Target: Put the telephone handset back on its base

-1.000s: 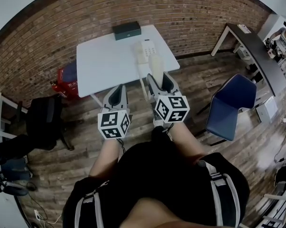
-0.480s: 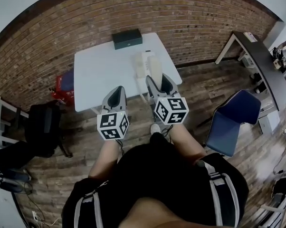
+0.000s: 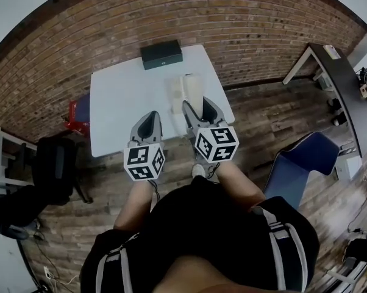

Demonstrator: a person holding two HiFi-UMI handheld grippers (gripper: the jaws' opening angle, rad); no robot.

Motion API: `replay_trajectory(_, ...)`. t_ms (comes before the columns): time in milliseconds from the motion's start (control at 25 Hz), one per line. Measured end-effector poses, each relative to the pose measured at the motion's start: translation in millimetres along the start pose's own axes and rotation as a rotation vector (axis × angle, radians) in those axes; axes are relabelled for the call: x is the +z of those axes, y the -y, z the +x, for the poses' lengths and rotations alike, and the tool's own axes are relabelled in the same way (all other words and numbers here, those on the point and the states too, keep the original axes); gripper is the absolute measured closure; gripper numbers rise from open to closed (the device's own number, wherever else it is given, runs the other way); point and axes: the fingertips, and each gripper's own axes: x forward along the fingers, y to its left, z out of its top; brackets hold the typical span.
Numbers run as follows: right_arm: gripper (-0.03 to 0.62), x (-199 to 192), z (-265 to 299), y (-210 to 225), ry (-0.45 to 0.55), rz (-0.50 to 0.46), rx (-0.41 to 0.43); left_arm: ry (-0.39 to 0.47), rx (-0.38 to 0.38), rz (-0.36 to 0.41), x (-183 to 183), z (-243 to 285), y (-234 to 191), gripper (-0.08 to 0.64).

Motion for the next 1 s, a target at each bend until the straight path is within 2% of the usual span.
replay_trajectory(560, 0.386, -10.8, 89.1, 81.5, -0.097, 0.066, 0.084, -0.068, 0.110, -0.009, -1.2, 109.5, -7.0, 0.558)
replay_trajectory(760, 0.385, -14.7, 115.8, 92.4, -0.138, 0.092, 0.117, -0.084, 0.159, -0.010, -3.3, 128.9, -18.1, 0.558)
replay_trajectory(1000, 0.385, -33.4, 144.3, 98.3, -0.200, 0.131, 0.090, -0.088, 0.184, -0.013, -4.4, 138.1, -37.6, 0.558)
